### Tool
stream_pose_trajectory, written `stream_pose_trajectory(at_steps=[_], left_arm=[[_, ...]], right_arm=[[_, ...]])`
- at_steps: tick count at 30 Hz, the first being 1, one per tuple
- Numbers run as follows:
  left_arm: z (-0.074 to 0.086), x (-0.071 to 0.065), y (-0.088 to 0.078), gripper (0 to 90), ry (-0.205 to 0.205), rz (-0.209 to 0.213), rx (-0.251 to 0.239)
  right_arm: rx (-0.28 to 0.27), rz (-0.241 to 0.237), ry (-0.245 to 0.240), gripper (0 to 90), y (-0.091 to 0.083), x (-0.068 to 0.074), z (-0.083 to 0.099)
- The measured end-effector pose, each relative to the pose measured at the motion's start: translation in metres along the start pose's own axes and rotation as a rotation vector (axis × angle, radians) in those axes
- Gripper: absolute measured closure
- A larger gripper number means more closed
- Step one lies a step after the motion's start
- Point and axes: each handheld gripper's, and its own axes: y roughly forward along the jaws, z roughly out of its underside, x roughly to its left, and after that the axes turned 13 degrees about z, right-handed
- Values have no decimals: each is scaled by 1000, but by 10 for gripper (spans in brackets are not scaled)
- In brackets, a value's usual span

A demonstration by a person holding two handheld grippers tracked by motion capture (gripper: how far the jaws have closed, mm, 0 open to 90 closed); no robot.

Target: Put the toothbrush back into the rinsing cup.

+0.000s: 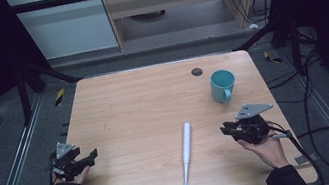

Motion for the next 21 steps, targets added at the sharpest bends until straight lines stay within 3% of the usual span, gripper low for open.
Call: stream_pose_trajectory(at_steps=[2,4,6,9,15,18,20,21], left_arm=[[0,0,0,295,1,1,-1],[0,0,0,295,1,2,-1],[0,0,0,296,1,2,-1],[0,-1,0,297,4,3,6],[-1,-1,1,298,4,5,9],[-1,-1,1,299,4,6,10],[-1,-1,1,299,3,7,9],[-1,-1,1,299,4,6,11]], right_arm=[[16,-38,-19,857,5,8,-1],[33,-46,-32,889,8,13,-2],[38,-48,-45,897,9,16,-2],[55,-105,-71,900,15,28,-4],[57,-187,-44,900,20,36,-3],[52,-203,-50,900,20,37,-4],[58,-179,-94,900,19,43,-10],[58,-179,-94,900,19,43,-10]])
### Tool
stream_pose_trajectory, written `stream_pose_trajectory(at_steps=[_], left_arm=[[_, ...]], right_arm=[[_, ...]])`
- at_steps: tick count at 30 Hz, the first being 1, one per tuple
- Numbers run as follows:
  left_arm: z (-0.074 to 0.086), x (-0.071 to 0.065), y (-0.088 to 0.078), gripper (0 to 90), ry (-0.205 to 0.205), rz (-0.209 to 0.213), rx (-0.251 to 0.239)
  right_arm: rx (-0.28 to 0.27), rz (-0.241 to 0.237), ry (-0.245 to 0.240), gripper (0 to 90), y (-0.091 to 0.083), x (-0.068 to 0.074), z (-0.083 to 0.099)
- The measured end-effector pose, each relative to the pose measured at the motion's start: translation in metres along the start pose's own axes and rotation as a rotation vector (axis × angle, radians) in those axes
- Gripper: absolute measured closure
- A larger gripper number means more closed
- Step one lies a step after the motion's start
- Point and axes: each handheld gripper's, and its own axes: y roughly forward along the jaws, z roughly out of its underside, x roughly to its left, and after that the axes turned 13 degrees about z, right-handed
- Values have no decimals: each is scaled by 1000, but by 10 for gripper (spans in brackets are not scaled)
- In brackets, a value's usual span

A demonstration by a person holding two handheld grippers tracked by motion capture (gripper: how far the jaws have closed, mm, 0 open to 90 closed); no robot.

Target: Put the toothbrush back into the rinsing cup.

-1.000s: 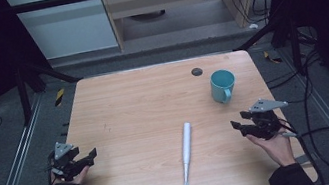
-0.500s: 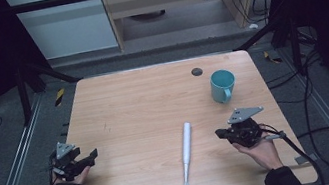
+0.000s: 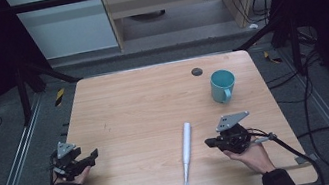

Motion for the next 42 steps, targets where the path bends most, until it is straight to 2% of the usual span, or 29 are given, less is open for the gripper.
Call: stream_pose_trajectory(at_steps=[2,3,4,7,10,13,23,29,32,38,42], left_arm=[[0,0,0,300,-1,0,-2],[0,0,0,301,0,0,-2],[0,0,0,301,-1,0,-1],[0,0,0,302,0,0,-1],[0,0,0,302,-1,0,0],[0,0,0,303,1,1,2],[0,0,-2,303,-1,0,-2],[0,0,-2,303,-3,-1,-1],[0,0,-2,303,-1,2,-1],[0,0,-2,304,-2,0,-2],[0,0,-2,304,-3,-1,-2]], right_arm=[[-11,1,-5,900,1,1,-4],[-12,20,-25,900,1,2,-9],[-35,17,-32,900,2,4,-17],[-53,12,-45,900,2,7,-26],[-50,-1,-62,900,5,14,-29],[-26,-34,-76,900,15,26,-25],[53,-86,-120,900,31,48,-10],[93,-106,-129,900,39,53,-4],[133,-117,-144,900,47,58,0],[160,-115,-148,900,49,60,2],[187,-112,-169,900,52,61,4]])
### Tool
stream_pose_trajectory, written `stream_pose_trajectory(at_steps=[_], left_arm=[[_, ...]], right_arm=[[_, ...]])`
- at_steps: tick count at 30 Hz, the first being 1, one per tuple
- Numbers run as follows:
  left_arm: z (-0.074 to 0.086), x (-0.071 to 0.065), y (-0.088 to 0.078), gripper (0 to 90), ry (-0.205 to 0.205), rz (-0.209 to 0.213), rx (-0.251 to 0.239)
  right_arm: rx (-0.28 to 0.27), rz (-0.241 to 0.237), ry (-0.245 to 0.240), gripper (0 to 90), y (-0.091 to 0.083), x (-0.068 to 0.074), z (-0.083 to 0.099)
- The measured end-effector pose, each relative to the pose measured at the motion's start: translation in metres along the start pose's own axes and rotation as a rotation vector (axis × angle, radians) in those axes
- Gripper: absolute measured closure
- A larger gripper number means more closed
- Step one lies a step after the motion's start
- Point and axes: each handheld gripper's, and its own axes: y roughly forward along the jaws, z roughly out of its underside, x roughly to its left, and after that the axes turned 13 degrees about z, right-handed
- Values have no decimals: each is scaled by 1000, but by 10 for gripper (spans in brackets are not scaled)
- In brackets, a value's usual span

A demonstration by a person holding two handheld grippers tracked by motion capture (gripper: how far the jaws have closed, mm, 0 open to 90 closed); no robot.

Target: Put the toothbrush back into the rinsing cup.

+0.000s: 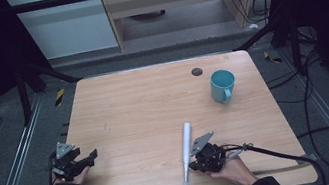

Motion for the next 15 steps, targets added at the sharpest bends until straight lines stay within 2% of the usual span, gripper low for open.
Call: stream_pose_trajectory(at_steps=[7,15], left_arm=[[0,0,0,304,1,-1,2],[0,1,-1,305,2,-2,2]], right_arm=[[22,-9,-2,900,5,1,0],[7,-13,15,900,11,-1,-2]])
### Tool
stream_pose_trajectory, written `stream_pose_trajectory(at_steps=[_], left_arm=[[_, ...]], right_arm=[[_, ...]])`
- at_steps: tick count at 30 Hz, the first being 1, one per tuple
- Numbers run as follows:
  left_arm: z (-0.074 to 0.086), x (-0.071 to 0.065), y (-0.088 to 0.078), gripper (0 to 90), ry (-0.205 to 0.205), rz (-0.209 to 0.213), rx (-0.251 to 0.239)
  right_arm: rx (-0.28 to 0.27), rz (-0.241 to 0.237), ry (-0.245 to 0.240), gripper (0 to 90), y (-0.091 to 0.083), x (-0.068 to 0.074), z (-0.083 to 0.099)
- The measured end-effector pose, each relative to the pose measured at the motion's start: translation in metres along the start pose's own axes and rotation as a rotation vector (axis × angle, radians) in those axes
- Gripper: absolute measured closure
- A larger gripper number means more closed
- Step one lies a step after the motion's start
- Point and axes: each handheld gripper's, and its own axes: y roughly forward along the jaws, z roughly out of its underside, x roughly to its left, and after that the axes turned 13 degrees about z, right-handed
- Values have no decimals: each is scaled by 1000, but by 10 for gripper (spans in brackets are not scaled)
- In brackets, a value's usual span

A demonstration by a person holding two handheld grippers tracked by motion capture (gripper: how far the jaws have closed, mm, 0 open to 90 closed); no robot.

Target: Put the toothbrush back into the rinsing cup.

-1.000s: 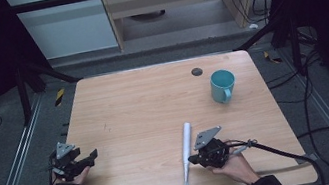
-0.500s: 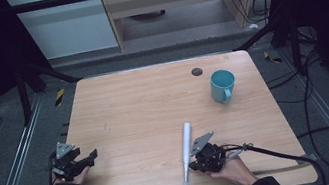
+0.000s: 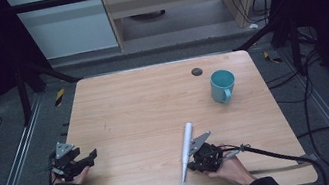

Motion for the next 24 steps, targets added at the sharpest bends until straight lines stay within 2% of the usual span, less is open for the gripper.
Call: stream_pose_trajectory(at_steps=[12,24], left_arm=[[0,0,0,306,-1,0,-3],[0,0,1,307,-2,0,-3]], right_arm=[[-41,7,42,900,5,-5,-3],[-60,13,74,900,9,-10,-5]])
